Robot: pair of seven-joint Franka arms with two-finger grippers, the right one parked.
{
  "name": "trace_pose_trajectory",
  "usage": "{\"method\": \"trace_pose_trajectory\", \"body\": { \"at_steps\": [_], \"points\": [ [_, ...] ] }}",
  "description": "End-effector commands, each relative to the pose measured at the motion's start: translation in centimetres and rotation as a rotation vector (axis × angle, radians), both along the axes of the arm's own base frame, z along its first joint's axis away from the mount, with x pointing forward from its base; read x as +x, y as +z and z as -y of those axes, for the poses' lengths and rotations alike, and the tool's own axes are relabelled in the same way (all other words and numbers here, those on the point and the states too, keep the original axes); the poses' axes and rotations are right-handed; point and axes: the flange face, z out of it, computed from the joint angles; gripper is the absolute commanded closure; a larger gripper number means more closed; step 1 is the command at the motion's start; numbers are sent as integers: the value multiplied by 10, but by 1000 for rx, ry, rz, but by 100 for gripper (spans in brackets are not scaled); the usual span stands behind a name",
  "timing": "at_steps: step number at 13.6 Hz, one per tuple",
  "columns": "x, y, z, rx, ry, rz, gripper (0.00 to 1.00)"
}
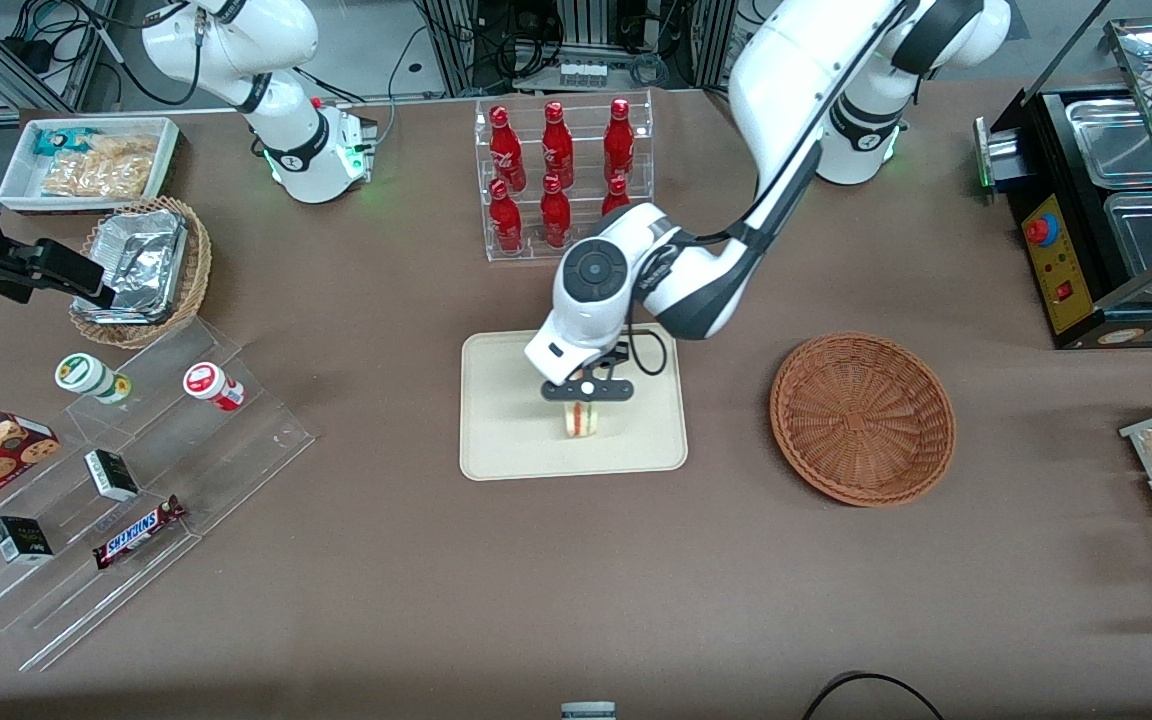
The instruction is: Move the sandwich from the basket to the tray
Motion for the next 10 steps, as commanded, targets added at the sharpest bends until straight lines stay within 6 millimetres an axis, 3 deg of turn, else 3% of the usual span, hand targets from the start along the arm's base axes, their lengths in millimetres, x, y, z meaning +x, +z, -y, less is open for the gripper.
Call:
{"method": "trace_pose_trajectory", "body": {
  "at_steps": [1,4,5,6,7,10],
  "points": [
    [-1,-20,20,9,-18,26,90],
    [-1,-36,21,14,-17,15,83],
    [-2,-39,22,12,-14,15,65],
    [-3,-38,23,9,-12,19,18],
    [-1,-32,22,6,-10,26,1],
    [1,15,20,-18,-3,62,0]
  ]
}}
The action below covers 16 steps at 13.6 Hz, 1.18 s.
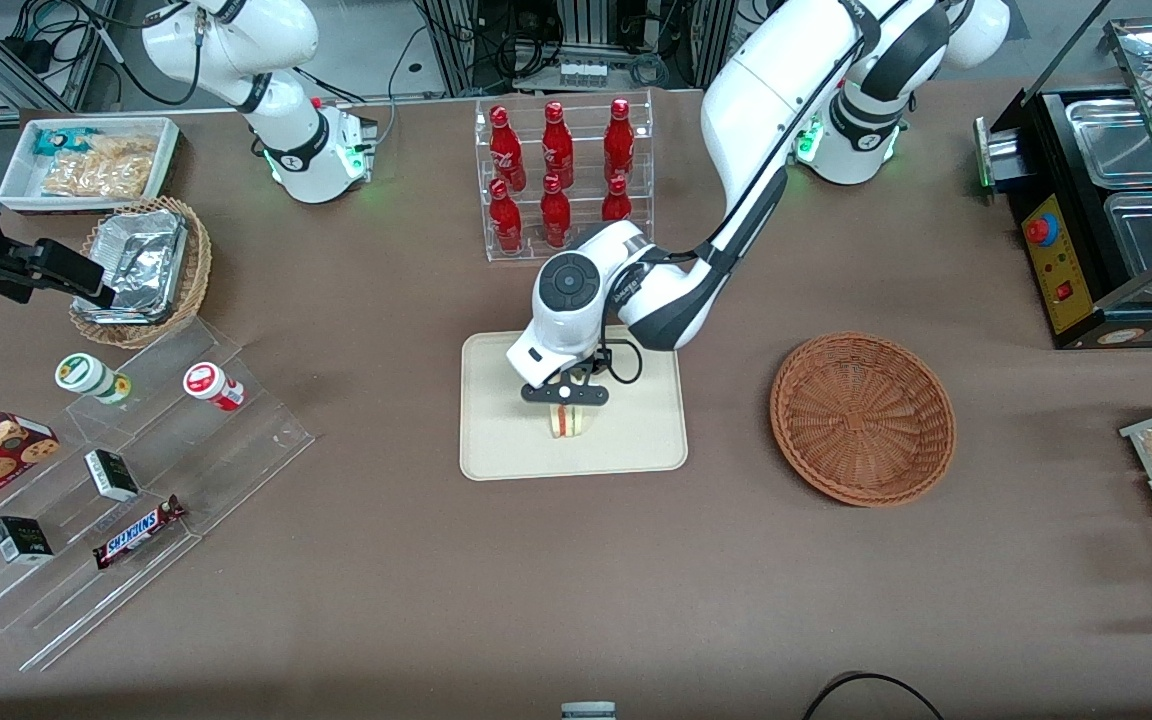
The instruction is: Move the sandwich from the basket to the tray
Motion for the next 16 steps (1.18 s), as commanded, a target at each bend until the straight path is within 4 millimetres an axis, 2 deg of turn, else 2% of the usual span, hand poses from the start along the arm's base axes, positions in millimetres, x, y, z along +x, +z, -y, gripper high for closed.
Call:
{"method": "trace_pose_trajectory", "body": {
  "at_steps": [1,2,4,6,8,10,11,13,16],
  "points": [
    [4,59,-4,-13,39,59,0],
    [7,87,-12,-12,80,64,0],
    [14,144,-41,32,161,51,0],
    [35,201,-98,73,268,41,0],
    [48,252,-155,101,338,37,0],
    [55,284,-212,124,406,34,1],
    [60,290,-243,134,395,31,1],
    [56,298,-293,166,331,4,1],
    [50,328,-364,167,251,-10,1]
  ]
}}
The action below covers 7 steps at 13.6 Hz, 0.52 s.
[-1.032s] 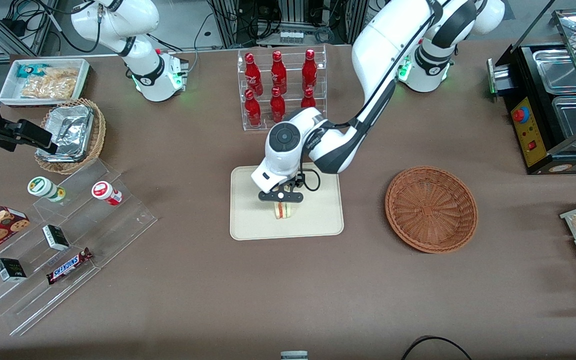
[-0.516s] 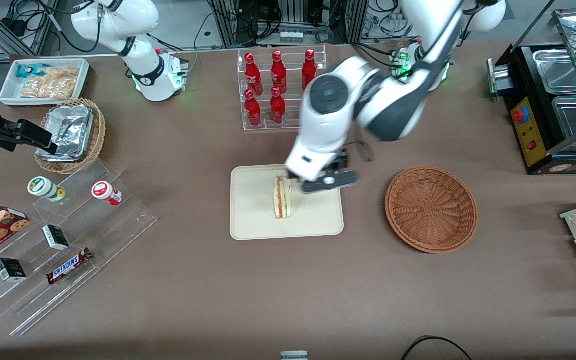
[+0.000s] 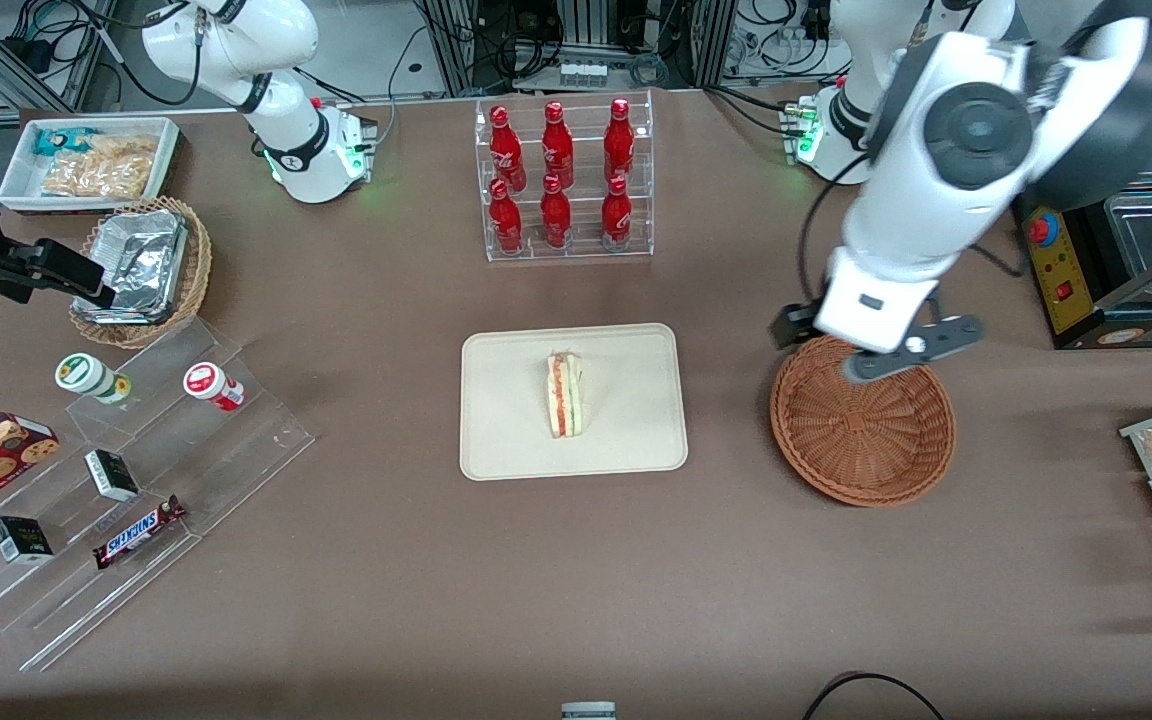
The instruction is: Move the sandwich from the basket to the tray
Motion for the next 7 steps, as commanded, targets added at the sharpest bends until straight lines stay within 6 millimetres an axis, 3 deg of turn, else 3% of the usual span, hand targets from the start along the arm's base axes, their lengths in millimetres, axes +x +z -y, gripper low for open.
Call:
{"method": "trace_pose_trajectory", "body": {
  "at_steps": [1,4,7],
  "points": [
    [-23,28,-59,6,-102,-41,0],
    [-35,57,-112,-1,-179,-51,0],
    [-48,72,-148,-3,-223,-47,0]
  ]
}}
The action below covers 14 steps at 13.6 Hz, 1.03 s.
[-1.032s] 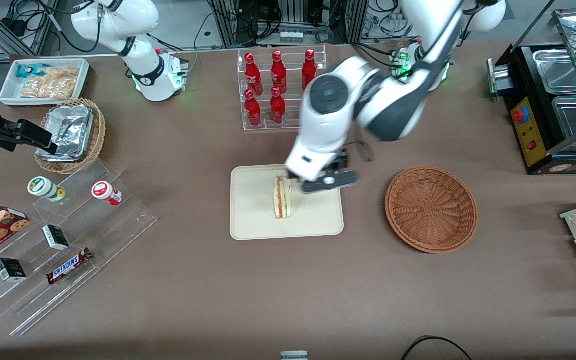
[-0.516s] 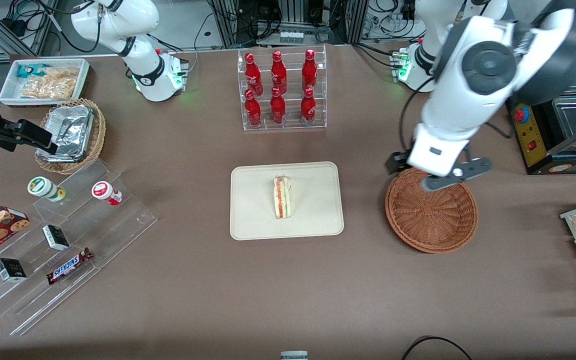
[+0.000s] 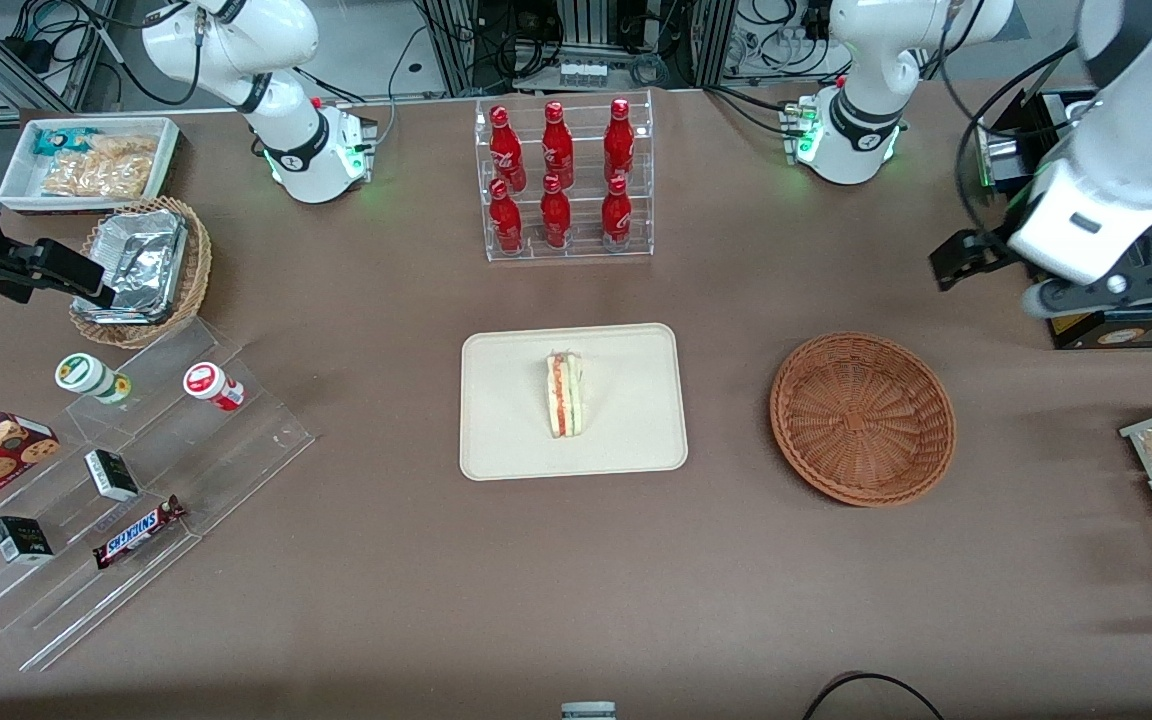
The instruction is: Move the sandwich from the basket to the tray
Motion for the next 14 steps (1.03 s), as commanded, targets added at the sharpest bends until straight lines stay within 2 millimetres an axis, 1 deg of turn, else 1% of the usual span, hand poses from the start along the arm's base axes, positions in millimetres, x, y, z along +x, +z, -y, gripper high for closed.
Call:
{"method": "trace_pose_trajectory", "body": {
  "at_steps": [1,2,4,5,7,8,9,10,14],
  "points": [
    [-21,10,-30,-17,-45,-1,0],
    [-21,10,-40,-35,-41,-5,0],
    [-15,10,-42,-40,-40,0,0],
    [-14,12,-40,-40,-52,4,0],
    [-7,9,-32,-39,-69,7,0],
    [-6,9,-24,-39,-88,16,0],
    [-4,5,-22,-35,-93,13,0],
    [-6,7,-18,-28,-102,16,0],
    [-6,11,-19,-30,-100,19,0]
  ]
}}
